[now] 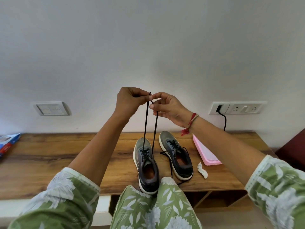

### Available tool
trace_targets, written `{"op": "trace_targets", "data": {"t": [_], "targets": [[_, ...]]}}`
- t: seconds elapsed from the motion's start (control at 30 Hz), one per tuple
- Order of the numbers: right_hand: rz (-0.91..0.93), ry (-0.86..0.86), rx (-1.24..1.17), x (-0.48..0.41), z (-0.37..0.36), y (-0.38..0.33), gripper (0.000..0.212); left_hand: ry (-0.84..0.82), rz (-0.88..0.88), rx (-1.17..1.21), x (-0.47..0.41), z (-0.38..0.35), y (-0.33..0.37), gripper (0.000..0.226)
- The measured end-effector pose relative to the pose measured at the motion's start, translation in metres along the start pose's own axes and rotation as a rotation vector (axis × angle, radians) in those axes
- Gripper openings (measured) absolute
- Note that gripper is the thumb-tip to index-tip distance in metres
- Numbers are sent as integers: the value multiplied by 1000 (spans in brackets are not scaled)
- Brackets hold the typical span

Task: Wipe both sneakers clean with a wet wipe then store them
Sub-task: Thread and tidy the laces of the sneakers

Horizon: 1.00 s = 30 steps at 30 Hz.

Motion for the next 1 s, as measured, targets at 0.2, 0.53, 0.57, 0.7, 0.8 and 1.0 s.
{"op": "trace_targets", "data": {"t": [0.2,0.53,0.57,0.7,0.8,1.0], "targets": [[225,371,125,-5,-14,5,9,-87,6,-84,-3,0,1,8],[205,398,371,-12,-16,2,31,-52,12,-152,-9,2,-1,20],[173,373,330,-12,-16,3,33,-2,50,-95,-4,3,-8,27],[38,232,59,-11,-13,9,39,-166,283,-3,32,-16,-47,47],[-18,188,29,-12,-6,12,38,-232,308,60,46,-27,-58,47],[-65,177,94,-13,3,18,31,-280,281,172,45,-33,-66,33]]}}
Point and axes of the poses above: each hand's wrist, its own x-axis away from the middle knuckle, its own z-axis out of the back of the hand, y = z × x, the point moved 5 cm from there along -x, towards the middle knuckle, and after that the axes turned 14 degrees about -z, right-handed, at the moved point
